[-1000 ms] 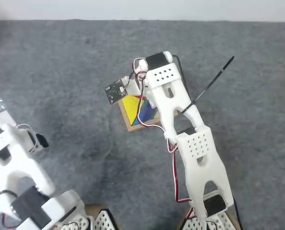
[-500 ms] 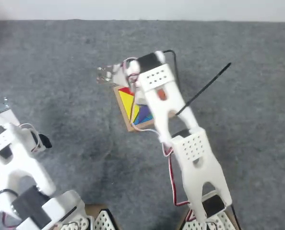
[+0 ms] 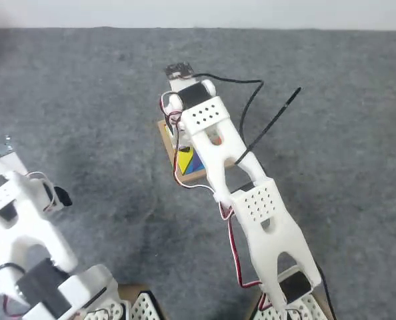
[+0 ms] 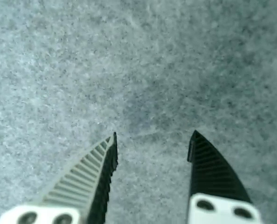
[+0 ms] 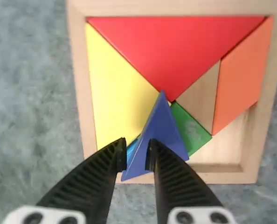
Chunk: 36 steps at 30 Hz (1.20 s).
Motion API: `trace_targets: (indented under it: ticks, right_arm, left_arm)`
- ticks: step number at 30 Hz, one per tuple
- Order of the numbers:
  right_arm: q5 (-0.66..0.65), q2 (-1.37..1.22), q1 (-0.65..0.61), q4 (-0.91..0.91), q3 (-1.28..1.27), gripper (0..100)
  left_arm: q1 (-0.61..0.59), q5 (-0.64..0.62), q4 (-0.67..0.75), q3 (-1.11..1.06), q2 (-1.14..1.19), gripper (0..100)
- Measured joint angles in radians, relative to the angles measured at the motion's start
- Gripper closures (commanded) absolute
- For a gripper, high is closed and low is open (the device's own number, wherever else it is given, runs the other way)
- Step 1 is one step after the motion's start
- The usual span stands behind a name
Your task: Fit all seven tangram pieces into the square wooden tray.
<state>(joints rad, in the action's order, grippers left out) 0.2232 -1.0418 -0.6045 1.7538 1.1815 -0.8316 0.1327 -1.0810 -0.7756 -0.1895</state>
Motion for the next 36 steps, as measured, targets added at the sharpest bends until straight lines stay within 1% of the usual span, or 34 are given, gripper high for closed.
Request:
trace_targets:
  ticks: [3, 7, 23, 29, 36]
  right_arm:
    - [0.032, -0.026, 0.002, 0.000, 0.002, 92.1]
    - [0.044, -0.029, 0.005, 0.000, 0.002, 92.2]
    - [0.044, -0.029, 0.124, 0.000, 0.003, 92.2]
    - [0.078, -0.031, 0.175, 0.002, 0.003, 92.2]
    - [0.109, -0.032, 0.180, 0.002, 0.003, 92.2]
  left_arm:
    - [0.000, 0.000, 0.000, 0.000, 0.000, 76]
    - [0.000, 0.000, 0.000, 0.000, 0.000, 76]
    - [0.000, 0.000, 0.000, 0.000, 0.000, 76]
    - [0.000, 0.000, 0.000, 0.000, 0.000, 76]
    - [0.000, 0.000, 0.000, 0.000, 0.000, 76]
